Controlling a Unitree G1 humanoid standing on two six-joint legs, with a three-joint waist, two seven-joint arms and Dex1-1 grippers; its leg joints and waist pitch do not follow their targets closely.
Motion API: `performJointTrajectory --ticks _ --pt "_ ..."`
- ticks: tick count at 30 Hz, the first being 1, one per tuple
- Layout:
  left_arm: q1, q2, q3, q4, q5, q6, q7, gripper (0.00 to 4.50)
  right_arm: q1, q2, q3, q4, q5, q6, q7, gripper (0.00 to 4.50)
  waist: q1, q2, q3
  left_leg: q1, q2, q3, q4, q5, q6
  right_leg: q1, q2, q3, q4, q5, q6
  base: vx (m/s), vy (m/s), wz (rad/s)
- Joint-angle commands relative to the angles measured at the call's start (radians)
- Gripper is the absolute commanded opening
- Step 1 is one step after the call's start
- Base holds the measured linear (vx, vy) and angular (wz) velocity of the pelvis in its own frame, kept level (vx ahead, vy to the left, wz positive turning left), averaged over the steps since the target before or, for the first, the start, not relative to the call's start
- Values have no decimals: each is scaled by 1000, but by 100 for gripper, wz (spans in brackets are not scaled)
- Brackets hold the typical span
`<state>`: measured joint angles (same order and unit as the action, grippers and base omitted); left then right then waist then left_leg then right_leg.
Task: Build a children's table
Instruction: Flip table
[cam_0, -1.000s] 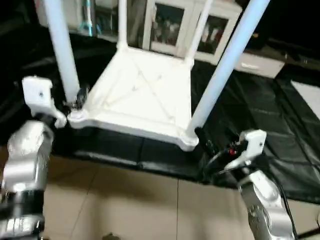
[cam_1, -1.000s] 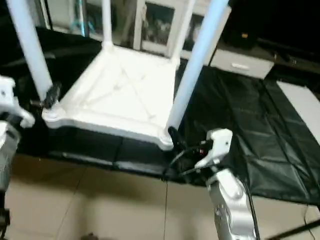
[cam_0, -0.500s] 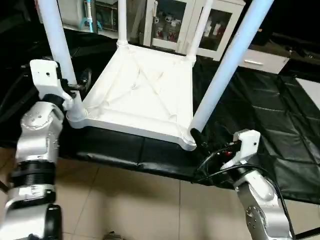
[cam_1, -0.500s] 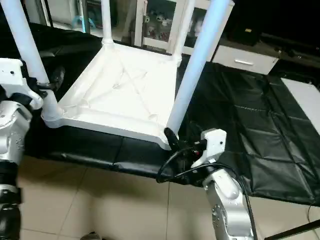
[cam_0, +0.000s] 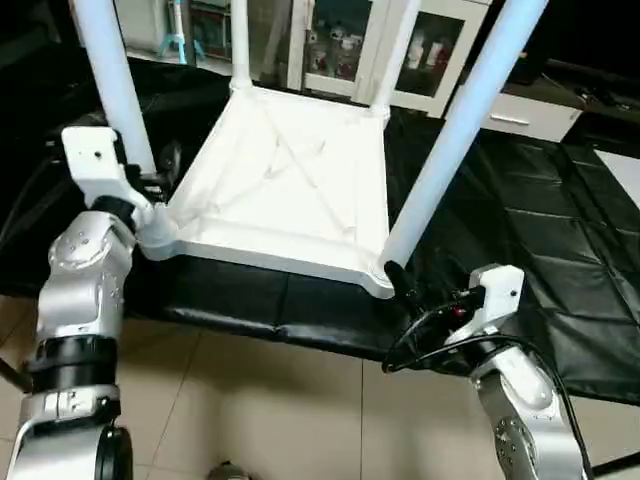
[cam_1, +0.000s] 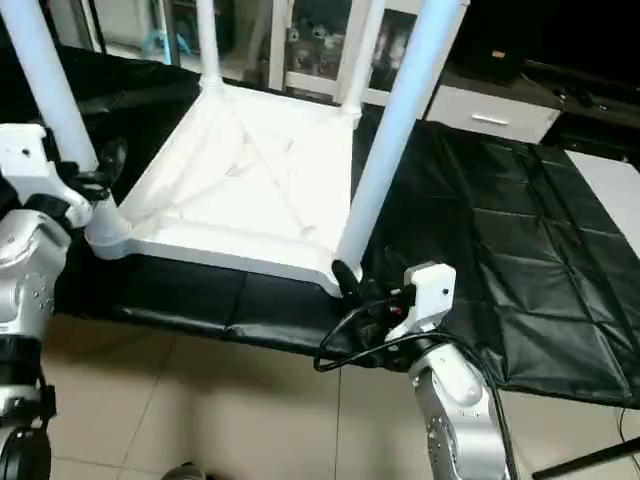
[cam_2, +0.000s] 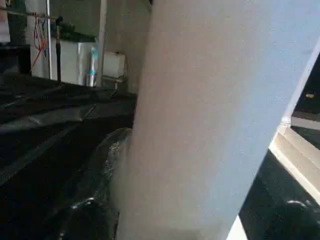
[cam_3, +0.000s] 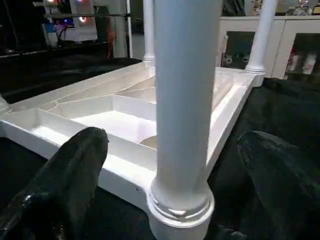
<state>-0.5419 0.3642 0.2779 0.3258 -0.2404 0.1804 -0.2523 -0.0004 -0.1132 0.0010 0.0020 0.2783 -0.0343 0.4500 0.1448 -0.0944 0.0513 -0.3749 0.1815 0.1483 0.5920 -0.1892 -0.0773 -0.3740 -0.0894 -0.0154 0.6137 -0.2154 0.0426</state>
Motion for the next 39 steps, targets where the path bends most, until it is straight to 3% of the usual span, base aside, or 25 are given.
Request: performJointTrajectory --ticks 1,6,13,16,20,22,25,29,32,36,39 --pt "9 -14 -17 -43 -9 46 10 274 -1 -16 12 -26 13 11 31 450 -2 29 -58 22 33 -3 -88 -209 -29 24 -35 13 -49 38 -176 0 0 0" --pt "9 -30 -6 -56 -21 70 37 230 10 -24 28 -36 21 22 59 450 0 25 -56 22 33 -2 -88 -212 -23 24 -36 14 -52 20 -171 0 0 0" --pt "5 -60 11 -90 -55 128 60 212 15 -22 43 -31 38 62 77 450 4 22 -55 21 33 -3 -90 -220 -25 22 -37 15 -55 -13 -164 0 0 0" --pt "-25 -116 52 -92 -140 188 78 211 -15 -11 33 6 56 108 64 450 3 24 -55 21 33 -3 -90 -216 -28 21 -36 14 -53 -5 -172 0 0 0" --pt "-53 -163 88 -76 -213 213 85 211 -40 -11 29 42 44 107 58 450 7 16 -55 19 31 2 -86 -197 -21 23 -38 16 -55 -7 -170 0 0 0" --pt "-79 -209 117 -58 -273 222 90 211 -71 -3 14 86 30 114 23 450 10 22 -55 22 29 4 -85 -187 -29 19 -37 16 -54 -11 -180 0 0 0" --pt "-98 -250 142 -46 -316 239 103 211 -100 3 3 121 25 121 -1 450 22 21 -61 22 28 7 -78 -136 -28 21 -35 15 -48 58 -186 0 0 0" --pt "-129 -325 157 -42 -347 252 134 211 -160 14 -3 193 -1 121 -46 450 22 14 -68 19 23 13 -65 -43 -5 22 -27 11 -39 191 -195 0 0 0" --pt "-128 -355 124 -50 -320 258 126 211 -199 55 -17 214 67 115 -9 450 16 12 -67 11 26 11 -69 -71 11 29 -34 10 -42 156 -180 0 0 0" --pt "-131 -382 121 -48 -328 260 139 209 -250 99 -47 257 125 100 2 450 11 16 -67 14 31 9 -72 -98 8 26 -34 10 -44 122 -172 0 0 0" --pt "-141 -389 131 -38 -339 258 144 209 -348 147 -146 350 216 100 -52 450 7 19 -70 16 30 11 -71 -86 4 23 -33 10 -39 143 -182 0 0 0"
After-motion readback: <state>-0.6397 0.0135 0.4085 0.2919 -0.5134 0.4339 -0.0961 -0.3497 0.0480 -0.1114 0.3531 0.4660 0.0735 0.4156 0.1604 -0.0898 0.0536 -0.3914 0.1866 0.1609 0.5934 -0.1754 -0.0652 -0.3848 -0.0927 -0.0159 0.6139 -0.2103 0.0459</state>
